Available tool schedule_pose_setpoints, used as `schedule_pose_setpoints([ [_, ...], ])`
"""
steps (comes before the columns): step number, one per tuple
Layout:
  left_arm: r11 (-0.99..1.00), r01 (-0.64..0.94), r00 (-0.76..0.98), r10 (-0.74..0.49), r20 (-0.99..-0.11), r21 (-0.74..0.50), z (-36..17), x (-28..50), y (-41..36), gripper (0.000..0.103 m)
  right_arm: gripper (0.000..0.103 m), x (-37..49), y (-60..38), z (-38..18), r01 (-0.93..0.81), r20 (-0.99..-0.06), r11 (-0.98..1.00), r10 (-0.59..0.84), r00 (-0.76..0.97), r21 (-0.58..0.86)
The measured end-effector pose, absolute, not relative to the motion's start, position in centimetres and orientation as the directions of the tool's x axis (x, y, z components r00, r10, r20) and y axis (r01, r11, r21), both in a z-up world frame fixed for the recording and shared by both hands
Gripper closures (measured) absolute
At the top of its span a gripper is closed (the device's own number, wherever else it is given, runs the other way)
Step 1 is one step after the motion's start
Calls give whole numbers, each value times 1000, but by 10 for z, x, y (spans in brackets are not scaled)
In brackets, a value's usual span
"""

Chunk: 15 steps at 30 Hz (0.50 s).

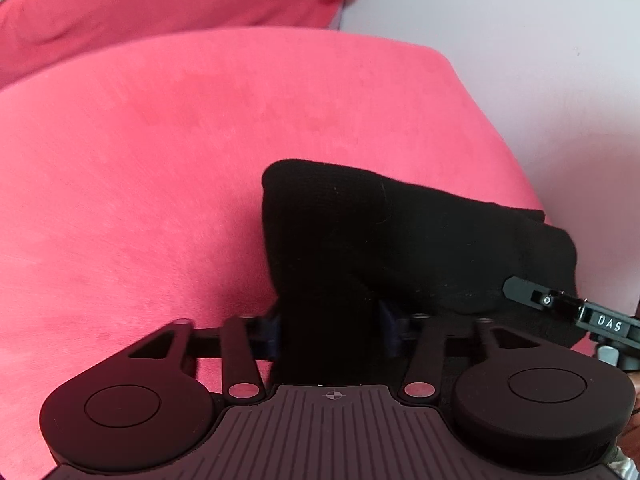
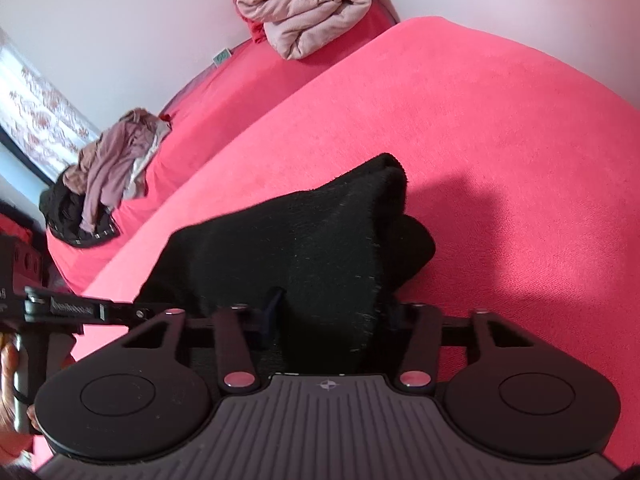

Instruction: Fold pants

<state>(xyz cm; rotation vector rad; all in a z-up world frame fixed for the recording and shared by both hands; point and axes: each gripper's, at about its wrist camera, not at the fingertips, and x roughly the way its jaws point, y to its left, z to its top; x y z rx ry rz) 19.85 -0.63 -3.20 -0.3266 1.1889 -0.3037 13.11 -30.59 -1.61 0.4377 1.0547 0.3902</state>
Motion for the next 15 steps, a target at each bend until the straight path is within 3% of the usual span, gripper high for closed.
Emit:
schedule_pose_setpoints([
  [7,951,10,431,-282,-857,-308,32,165,-8,1,58,136,-298,31,-222,-653,782,613,444,583],
  [15,952,9,506,-269,-820,-307,89,80,-8,1,58,87,-302,94,-297,-620,759,647,444,579],
])
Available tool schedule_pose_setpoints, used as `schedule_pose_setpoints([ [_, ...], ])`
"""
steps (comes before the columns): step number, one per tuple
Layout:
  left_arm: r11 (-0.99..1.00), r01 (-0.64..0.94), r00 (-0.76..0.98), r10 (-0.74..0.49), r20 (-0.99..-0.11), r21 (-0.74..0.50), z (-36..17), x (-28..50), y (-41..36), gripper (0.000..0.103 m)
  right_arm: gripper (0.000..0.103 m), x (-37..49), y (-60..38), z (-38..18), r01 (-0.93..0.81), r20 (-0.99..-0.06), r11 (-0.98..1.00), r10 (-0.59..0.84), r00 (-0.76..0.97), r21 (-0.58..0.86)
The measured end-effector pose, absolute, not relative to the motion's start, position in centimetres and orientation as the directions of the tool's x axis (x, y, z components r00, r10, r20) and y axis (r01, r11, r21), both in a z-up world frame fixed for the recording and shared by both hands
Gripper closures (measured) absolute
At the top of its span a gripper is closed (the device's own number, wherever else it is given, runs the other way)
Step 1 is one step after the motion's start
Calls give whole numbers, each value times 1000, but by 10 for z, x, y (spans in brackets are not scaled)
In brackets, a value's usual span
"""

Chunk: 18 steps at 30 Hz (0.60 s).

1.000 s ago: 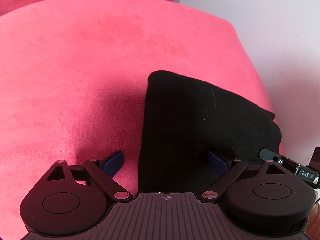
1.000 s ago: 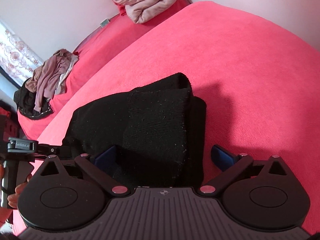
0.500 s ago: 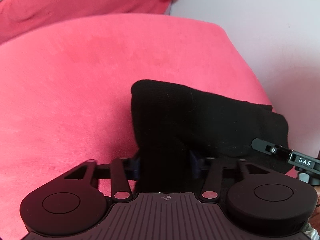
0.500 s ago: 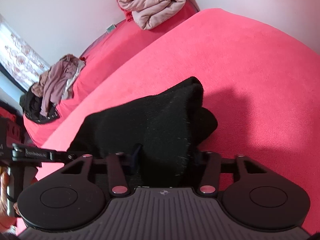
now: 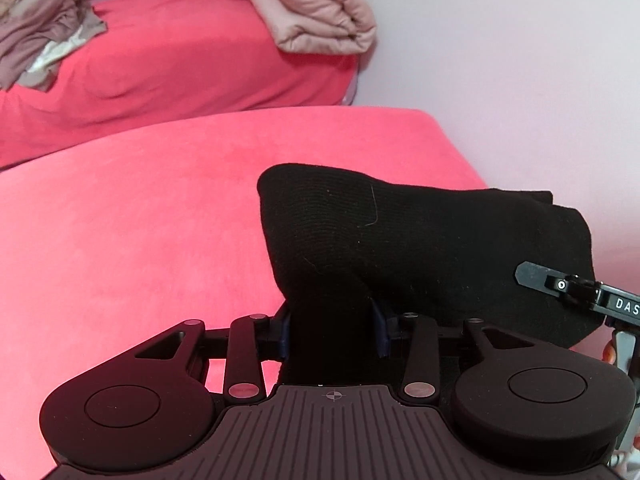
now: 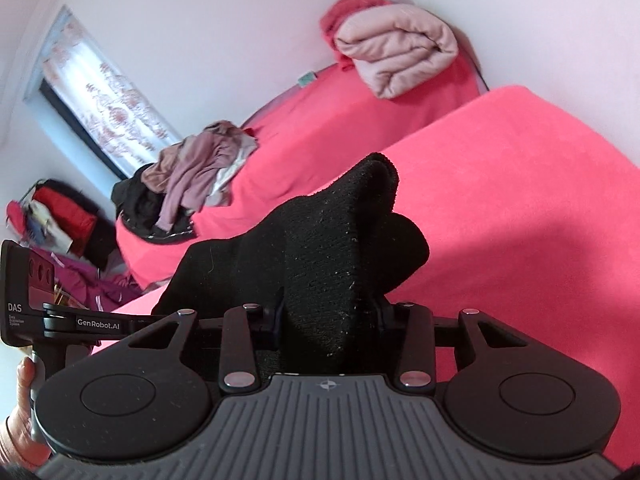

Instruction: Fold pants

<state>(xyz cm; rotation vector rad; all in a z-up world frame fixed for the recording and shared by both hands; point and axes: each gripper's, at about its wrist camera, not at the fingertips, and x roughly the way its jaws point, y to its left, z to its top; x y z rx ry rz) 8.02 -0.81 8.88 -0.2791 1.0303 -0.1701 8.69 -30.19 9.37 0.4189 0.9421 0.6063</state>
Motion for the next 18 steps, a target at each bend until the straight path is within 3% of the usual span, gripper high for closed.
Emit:
schedule_pose_setpoints([
  [6,950,6,505,-272,-819,-312,94,5,-8,1,58,29,-302,105,-325,-641,763,646,414,559],
  [13,950,3,502,-272,-821,-312,53,-37,-18,1,56,-1,-301,72,-349,-673,779,626,393,521],
  [14,947,-4,497,-277,-822,-322,41,-36,-18,0,54,-1,-301,61,-345,-682,786,618,392,514],
  [16,939,-31,455,-293,-841,-344,4,-30,-18,0,38,5,-301,30,-293,-740,828,559,375,477],
  [17,939,-62,410,-284,-867,-338,-17,-26,-17,0,38,8,-300,11,-231,-797,876,481,365,423],
  [18,938,-101,380,-272,-884,-332,-33,-25,-14,0,28,9,-303,2,-193,-818,897,443,368,399],
])
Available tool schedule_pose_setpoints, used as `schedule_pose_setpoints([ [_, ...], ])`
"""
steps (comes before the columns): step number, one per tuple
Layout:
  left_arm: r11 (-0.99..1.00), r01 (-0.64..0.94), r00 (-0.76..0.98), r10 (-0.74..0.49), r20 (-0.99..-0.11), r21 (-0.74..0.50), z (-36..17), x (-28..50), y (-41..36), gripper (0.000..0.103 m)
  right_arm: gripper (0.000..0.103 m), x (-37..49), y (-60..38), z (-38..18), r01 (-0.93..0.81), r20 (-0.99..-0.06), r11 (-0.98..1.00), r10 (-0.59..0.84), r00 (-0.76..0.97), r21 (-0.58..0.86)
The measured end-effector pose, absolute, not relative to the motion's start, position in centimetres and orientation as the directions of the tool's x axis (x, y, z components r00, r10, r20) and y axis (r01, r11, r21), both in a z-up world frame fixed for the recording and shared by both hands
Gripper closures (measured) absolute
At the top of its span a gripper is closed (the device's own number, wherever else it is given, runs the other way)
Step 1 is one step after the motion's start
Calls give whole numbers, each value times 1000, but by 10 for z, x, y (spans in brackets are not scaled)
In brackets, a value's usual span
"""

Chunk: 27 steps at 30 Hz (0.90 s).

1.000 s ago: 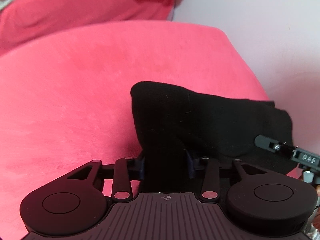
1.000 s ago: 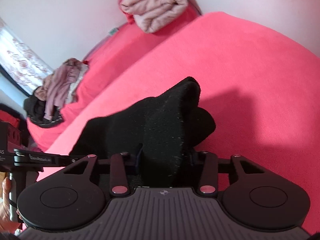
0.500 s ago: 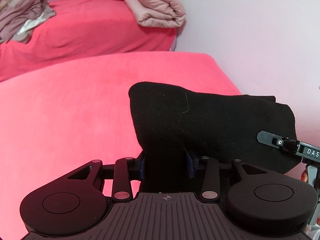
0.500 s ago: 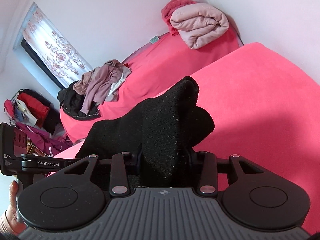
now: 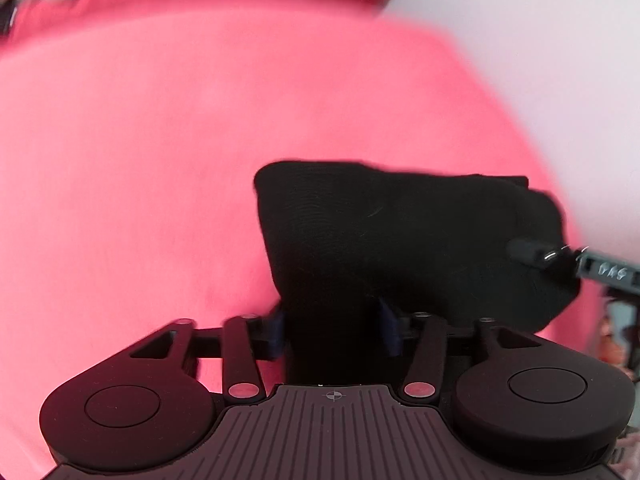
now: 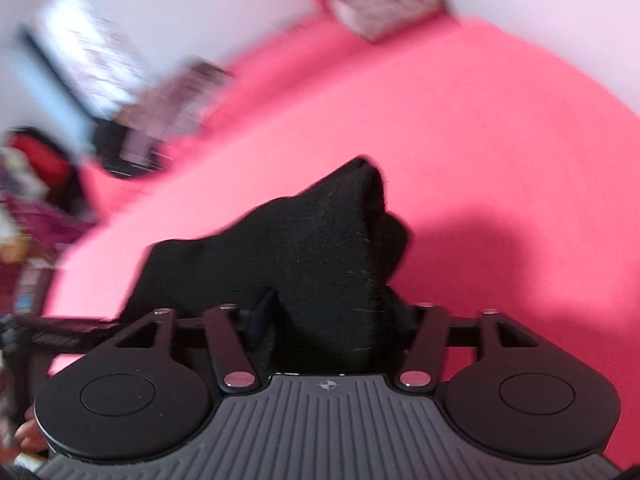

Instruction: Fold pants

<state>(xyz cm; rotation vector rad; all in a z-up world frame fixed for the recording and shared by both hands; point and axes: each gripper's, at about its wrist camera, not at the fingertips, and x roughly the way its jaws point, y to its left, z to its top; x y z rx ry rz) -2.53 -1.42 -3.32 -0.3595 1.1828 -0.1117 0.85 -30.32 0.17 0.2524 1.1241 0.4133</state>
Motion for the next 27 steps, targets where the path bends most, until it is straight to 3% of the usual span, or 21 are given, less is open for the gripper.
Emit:
schedule_pose_setpoints([
  [1,929,-126,398,-275,-875,-349,-35,-28,-8,0,22,7,-310,0,-161,-798,887,461,389,433],
  [3,907,-151,418,-301,-857,-392,-26,-33,7,0,20,3,-320,8,-117,-780,885,453,431,450],
  [6,936,-144,449,-227,-864,-320,-3,-43,23,0,17,-9,-321,33,-125,-776,937,341,531,327],
  [9,951,-106,488,-206,-848,-292,19,-51,24,0,18,-27,-308,63,-152,-707,972,235,668,180],
  [11,959,-59,523,-206,-827,-277,30,-53,14,0,31,-39,-287,75,-241,-655,966,242,716,92],
  [13,959,6,552,-239,-799,-282,36,-43,-1,0,74,-49,-261,79,-338,-646,939,298,702,65],
  [16,943,84,545,-314,-777,-322,31,-22,-16,0,78,-63,-233,69,-457,-681,882,407,609,118],
  [18,937,103,500,-340,-797,-335,16,-1,-26,0,78,-75,-214,55,-529,-732,846,402,551,67],
  [22,959,95,425,-280,-861,-265,-19,25,-33,0,82,-104,-231,27,-602,-801,799,358,480,-4],
  [25,951,81,422,-305,-854,-300,-22,27,-26,0,84,-112,-257,27,-600,-829,799,355,432,29],
  [27,955,72,421,-292,-859,-289,-20,29,-27,0,79,-110,-262,36,-570,-845,822,313,433,12],
])
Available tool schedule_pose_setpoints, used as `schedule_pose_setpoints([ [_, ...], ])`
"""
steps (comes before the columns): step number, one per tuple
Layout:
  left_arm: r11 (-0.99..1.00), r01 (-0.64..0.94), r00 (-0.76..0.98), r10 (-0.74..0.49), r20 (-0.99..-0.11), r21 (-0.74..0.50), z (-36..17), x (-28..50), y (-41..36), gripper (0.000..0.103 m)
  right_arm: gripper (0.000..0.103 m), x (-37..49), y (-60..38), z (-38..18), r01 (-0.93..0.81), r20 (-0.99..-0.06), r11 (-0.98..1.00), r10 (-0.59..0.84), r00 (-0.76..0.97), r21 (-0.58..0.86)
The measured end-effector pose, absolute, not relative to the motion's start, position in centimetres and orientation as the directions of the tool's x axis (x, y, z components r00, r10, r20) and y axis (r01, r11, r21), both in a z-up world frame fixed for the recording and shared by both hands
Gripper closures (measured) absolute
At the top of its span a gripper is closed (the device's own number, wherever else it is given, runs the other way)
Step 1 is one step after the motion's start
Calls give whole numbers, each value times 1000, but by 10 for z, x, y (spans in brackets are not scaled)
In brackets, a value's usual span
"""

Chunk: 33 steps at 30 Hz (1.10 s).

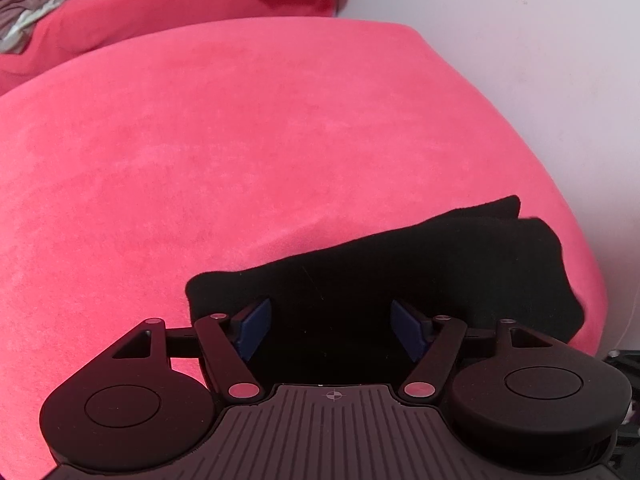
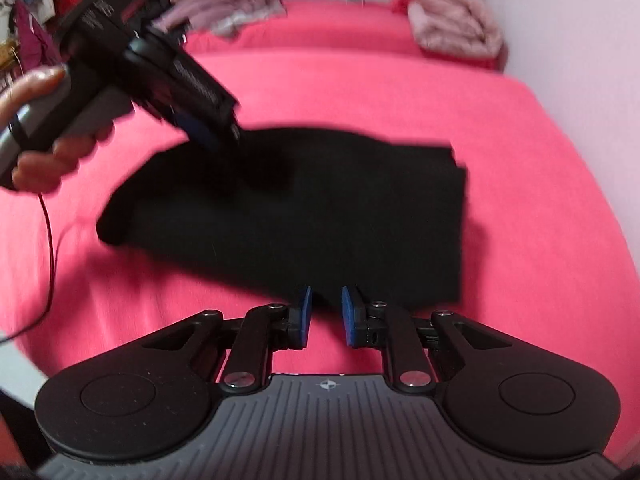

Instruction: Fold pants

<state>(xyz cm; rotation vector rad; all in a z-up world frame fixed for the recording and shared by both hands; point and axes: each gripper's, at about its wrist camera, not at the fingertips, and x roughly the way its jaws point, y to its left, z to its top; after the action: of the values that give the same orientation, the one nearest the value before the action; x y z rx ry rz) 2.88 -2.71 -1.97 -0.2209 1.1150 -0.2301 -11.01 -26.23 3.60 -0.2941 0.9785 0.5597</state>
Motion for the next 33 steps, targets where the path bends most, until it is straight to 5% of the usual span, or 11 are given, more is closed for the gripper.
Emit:
schedule_pose_setpoints([
  [3,957,71,432,-285,-856,-282,-15,28,-31,0,73,-100,-279,63,-518,-765,849,403,503,107],
  [4,957,68,435,-283,-855,-282,-12,23,-29,0,52,-94,-281,69,-490,-745,866,392,540,100],
  [6,957,69,442,-281,-851,-281,-13,22,-33,0,28,-79,-283,71,-426,-707,902,343,619,65],
  [12,969,89,460,-246,-853,-232,-10,6,-39,0,32,-17,-283,37,-334,-741,934,313,594,127],
  [14,971,93,463,-238,-854,-220,-11,7,-42,0,80,-11,-289,24,-329,-757,927,345,555,181],
  [15,973,90,464,-232,-855,-215,-10,6,-41,0,94,-9,-289,23,-331,-756,919,372,539,216],
  [20,975,60,494,-217,-842,-216,-11,-2,-41,0,97,-14,-291,51,-385,-680,909,384,624,160],
  [24,983,60,508,-179,-843,-173,-18,-4,-50,0,95,12,-280,15,-386,-781,918,308,543,93],
  [27,988,68,501,-153,-852,-137,-16,-2,-55,0,87,-8,-276,41,-383,-692,924,292,661,24],
  [30,988,62,493,-155,-856,-143,-17,1,-54,0,44,-32,-262,61,-449,-639,892,319,700,-47],
  [33,987,49,487,-157,-859,-153,-16,2,-52,0,49,-47,-259,44,-518,-724,855,357,590,-1],
])
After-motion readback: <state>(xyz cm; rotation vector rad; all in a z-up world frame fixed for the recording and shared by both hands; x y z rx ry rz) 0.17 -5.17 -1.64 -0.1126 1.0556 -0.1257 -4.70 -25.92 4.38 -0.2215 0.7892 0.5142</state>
